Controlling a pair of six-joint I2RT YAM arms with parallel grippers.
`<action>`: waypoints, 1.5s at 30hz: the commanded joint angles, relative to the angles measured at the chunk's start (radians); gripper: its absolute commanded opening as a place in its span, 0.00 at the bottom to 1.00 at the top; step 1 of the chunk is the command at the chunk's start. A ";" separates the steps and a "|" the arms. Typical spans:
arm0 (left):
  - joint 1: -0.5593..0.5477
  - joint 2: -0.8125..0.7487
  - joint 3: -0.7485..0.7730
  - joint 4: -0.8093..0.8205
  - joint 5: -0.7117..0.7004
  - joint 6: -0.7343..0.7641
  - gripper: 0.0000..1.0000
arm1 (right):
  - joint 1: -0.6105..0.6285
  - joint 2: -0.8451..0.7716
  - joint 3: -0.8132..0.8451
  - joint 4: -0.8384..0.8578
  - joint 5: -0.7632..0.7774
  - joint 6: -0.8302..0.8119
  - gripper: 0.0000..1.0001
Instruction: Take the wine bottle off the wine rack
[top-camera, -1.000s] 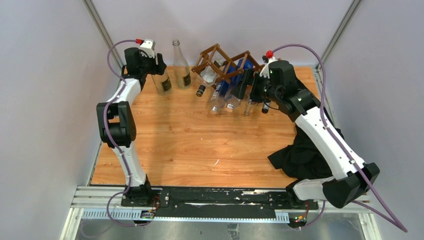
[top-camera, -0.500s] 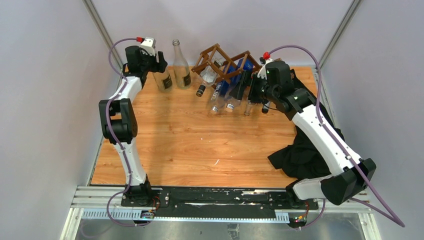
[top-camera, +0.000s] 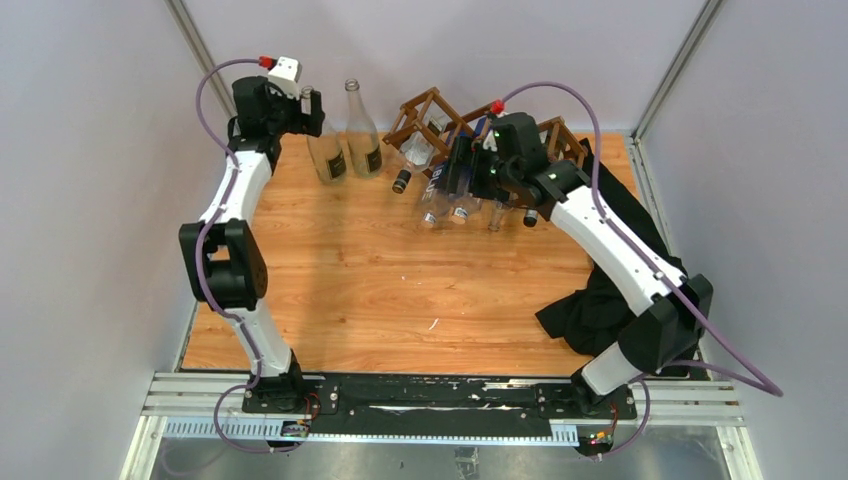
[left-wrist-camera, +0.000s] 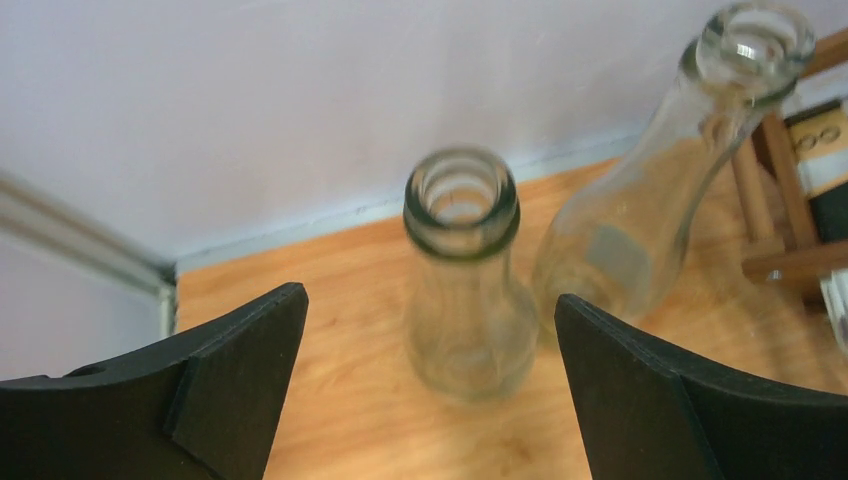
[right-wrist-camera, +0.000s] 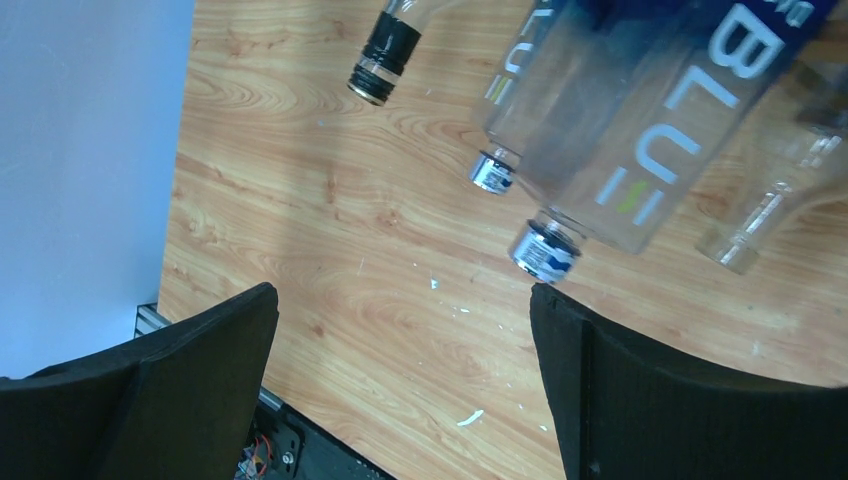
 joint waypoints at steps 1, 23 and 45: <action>0.005 -0.126 -0.052 -0.262 -0.109 0.106 1.00 | 0.074 0.091 0.109 -0.025 0.065 0.024 1.00; 0.059 -0.588 -0.523 -0.526 0.001 0.161 1.00 | 0.161 0.689 0.645 -0.024 0.301 0.109 0.96; 0.058 -0.656 -0.568 -0.567 0.035 0.172 1.00 | 0.121 0.861 0.714 0.028 0.342 0.245 0.78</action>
